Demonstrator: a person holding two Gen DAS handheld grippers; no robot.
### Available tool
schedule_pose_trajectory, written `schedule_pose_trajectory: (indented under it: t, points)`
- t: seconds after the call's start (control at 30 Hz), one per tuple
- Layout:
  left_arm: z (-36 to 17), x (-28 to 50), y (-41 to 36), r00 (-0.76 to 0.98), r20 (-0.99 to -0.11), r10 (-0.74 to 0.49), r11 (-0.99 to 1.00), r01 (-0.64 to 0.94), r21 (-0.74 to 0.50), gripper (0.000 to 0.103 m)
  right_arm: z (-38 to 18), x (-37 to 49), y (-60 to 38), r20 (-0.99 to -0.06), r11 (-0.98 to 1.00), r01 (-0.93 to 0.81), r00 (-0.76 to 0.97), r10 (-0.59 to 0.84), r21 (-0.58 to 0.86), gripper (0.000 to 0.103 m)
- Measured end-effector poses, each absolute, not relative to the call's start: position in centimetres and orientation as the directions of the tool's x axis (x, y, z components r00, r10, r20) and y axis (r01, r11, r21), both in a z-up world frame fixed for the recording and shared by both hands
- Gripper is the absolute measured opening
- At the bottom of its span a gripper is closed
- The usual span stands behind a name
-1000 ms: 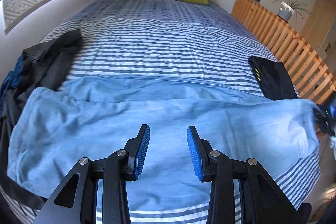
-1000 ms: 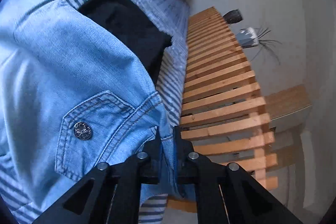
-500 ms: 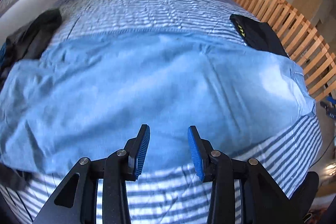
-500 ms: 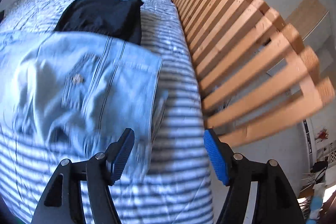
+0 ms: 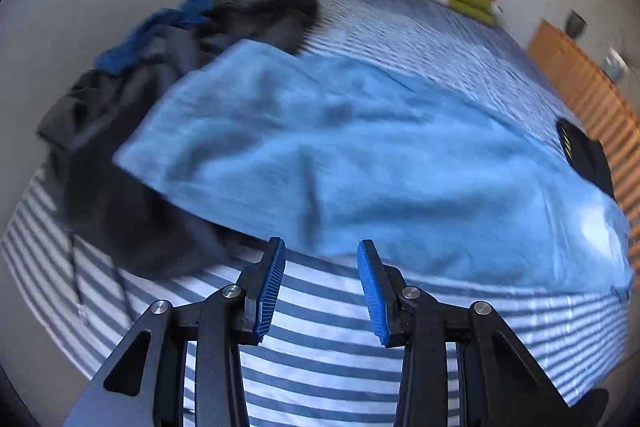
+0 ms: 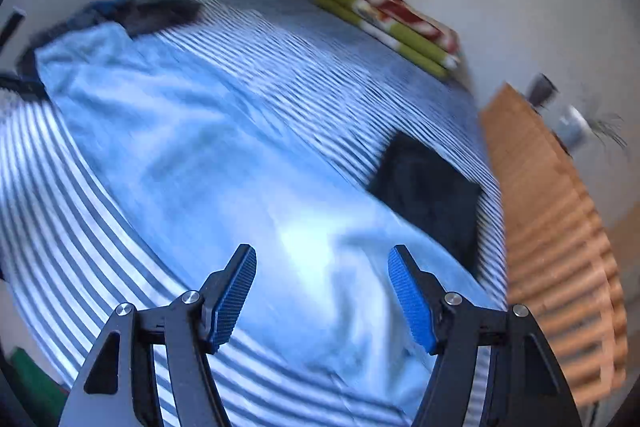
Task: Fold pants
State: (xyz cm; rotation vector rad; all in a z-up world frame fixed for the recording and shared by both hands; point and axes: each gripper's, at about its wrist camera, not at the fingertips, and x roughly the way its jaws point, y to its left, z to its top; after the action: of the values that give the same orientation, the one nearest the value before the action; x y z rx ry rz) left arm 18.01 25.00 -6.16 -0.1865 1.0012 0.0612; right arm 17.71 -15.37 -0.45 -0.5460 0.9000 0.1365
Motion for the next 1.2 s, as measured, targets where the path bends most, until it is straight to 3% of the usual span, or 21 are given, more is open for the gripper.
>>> schedule_pose_trajectory:
  t: [0.13, 0.27, 0.3, 0.33, 0.4, 0.5, 0.67, 0.77, 0.83, 0.93, 1.03, 1.1, 1.2]
  points:
    - [-5.5, 18.8, 30.6, 0.575, -0.818, -0.006, 0.964, -0.214, -0.157, 0.041, -1.2, 24.6, -6.9, -0.805, 0.828, -0.46, 0.594, 0.019, -0.32, 0.065]
    - [-4.6, 21.2, 33.9, 0.601, -0.799, 0.014, 0.97, -0.202, -0.135, 0.041, -5.6, 32.5, 0.3, -0.849, 0.814, -0.5, 0.528, 0.017, -0.295, 0.064]
    - [-4.3, 22.2, 34.5, 0.608, -0.794, 0.015, 0.973, -0.192, -0.129, 0.044, -6.8, 35.0, 2.0, -0.864, 0.827, -0.497, 0.503, 0.029, -0.262, 0.064]
    - [-4.2, 23.0, 35.0, 0.609, -0.793, 0.022, 0.976, -0.186, -0.116, 0.053, -7.5, 36.5, 3.1, -0.875, 0.838, -0.494, 0.483, 0.044, -0.231, 0.064]
    - [-4.3, 24.3, 35.3, 0.614, -0.788, 0.042, 0.981, -0.175, -0.084, 0.06, -9.4, 40.4, 5.9, -0.904, 0.855, -0.502, 0.413, 0.11, -0.126, 0.064]
    - [-5.7, 25.4, 36.7, 0.593, -0.805, 0.003, 0.981, -0.16, -0.114, 0.06, -11.1, 44.3, 10.8, -0.912, 0.85, -0.525, 0.323, 0.251, 0.047, 0.064]
    - [-8.6, 25.3, 37.4, 0.571, -0.819, -0.061, 0.972, -0.153, -0.18, 0.061, -14.8, 46.8, 19.0, -0.911, 0.795, -0.604, 0.289, 0.293, 0.064, 0.064]
    - [-9.5, 25.2, 36.7, 0.574, -0.816, -0.072, 0.976, -0.128, -0.176, 0.052, -17.6, 48.1, 21.7, -0.923, 0.794, -0.601, 0.251, 0.291, 0.087, 0.064]
    - [-9.5, 25.1, 36.4, 0.582, -0.81, -0.076, 0.979, -0.11, -0.171, 0.037, -18.9, 49.0, 22.8, -0.925, 0.806, -0.586, 0.256, 0.28, 0.082, 0.064]
    - [-9.2, 24.6, 35.8, 0.615, -0.782, -0.101, 0.979, -0.077, -0.187, 0.027, -19.0, 50.3, 22.6, -0.916, 0.827, -0.559, 0.293, 0.273, 0.068, 0.064]
    - [-8.2, 23.6, 33.9, 0.659, -0.733, -0.167, 0.974, -0.003, -0.225, 0.025, -19.7, 52.3, 21.5, -0.929, 0.865, -0.501, 0.328, 0.169, -0.02, 0.064]
    - [-7.4, 23.2, 31.8, 0.665, -0.704, -0.25, 0.96, 0.078, -0.267, 0.025, -19.6, 52.9, 20.3, -0.934, 0.88, -0.472, 0.289, 0.21, 0.052, 0.064]
    - [-6.6, 23.2, 28.3, 0.66, -0.686, -0.307, 0.951, 0.18, -0.252, 0.025, -18.5, 52.0, 19.6, -0.89, 0.817, -0.504, 0.18, 0.418, 0.282, 0.064]
